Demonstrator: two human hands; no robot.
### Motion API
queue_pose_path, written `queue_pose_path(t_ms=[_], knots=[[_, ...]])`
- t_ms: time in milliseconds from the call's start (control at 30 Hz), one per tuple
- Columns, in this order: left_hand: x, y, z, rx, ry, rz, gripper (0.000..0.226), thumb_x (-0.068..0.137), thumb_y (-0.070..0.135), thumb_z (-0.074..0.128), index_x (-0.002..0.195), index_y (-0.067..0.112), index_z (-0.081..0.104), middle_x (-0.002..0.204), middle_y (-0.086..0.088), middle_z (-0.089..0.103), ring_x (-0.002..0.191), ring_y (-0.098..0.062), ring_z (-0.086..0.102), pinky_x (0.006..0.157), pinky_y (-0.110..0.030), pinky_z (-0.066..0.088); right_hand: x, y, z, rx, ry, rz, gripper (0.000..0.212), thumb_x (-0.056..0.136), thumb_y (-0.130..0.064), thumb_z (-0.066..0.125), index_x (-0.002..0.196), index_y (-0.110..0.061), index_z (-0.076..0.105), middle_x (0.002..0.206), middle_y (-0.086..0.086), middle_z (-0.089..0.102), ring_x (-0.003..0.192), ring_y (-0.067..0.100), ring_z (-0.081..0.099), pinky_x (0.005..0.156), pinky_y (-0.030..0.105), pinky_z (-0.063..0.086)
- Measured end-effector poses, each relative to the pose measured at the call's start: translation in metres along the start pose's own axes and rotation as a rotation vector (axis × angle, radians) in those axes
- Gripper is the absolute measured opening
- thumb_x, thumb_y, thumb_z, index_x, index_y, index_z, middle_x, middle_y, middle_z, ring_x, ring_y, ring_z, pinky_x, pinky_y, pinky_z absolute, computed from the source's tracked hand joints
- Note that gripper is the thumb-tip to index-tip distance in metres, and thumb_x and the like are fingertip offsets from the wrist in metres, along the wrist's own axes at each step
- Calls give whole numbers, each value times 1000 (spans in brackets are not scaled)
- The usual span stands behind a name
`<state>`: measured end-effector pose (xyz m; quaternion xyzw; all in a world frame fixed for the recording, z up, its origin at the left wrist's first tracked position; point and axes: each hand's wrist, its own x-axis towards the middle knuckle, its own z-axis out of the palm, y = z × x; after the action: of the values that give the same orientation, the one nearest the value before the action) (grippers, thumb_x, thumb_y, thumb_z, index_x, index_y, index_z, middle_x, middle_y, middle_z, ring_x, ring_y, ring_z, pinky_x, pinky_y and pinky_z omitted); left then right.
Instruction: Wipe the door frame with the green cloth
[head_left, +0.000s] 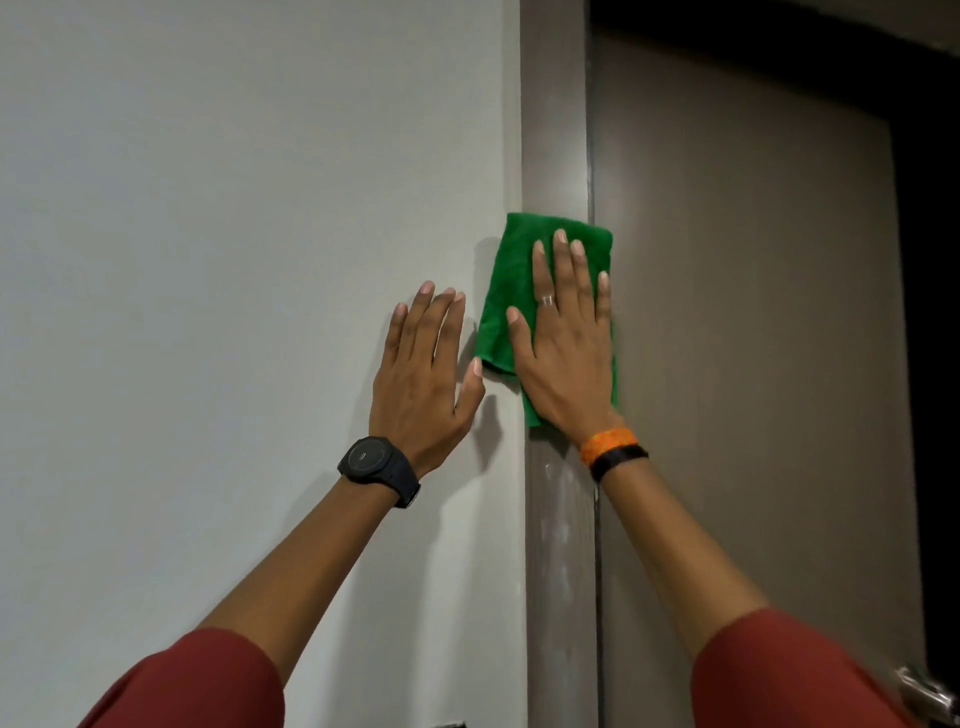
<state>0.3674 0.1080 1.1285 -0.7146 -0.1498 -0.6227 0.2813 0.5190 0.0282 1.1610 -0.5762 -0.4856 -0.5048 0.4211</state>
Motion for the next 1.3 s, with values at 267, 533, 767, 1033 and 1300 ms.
queue_pose_path(t_ms=[267,533,767,1033,1300], knots=[[-18,-1,9,130,-66,67,81,98,51,37,159,-2,25,168,-18,22,158,-30,14,130,-48,13,-23,1,4,-44,-22,27,72,110,-42,38,167,-12,6,176,12,0,163,26,-2,133,52,1],[-34,0,12,171,-71,64,76,99,42,36,159,-2,24,168,-18,21,158,-30,15,129,-48,14,-70,3,11,-21,11,23,71,108,-42,36,167,-12,10,176,12,3,163,26,0,133,54,4],[-56,4,12,177,-118,74,76,97,37,41,160,-2,21,169,-18,18,159,-30,12,130,-48,13,-47,5,7,-16,-12,27,71,108,-41,41,167,-13,13,176,13,7,163,28,3,131,56,6],[-87,10,8,148,-168,103,84,93,43,44,160,-2,19,170,-18,18,159,-29,11,130,-48,11,-128,-6,7,10,-57,73,73,105,-45,35,167,-15,11,176,12,5,163,28,1,131,58,6],[-112,14,10,80,-166,140,85,93,48,47,158,-2,27,167,-18,25,158,-31,17,129,-50,17,-42,9,-4,28,-65,83,71,105,-40,41,166,-16,14,176,11,8,163,30,3,131,58,4]])
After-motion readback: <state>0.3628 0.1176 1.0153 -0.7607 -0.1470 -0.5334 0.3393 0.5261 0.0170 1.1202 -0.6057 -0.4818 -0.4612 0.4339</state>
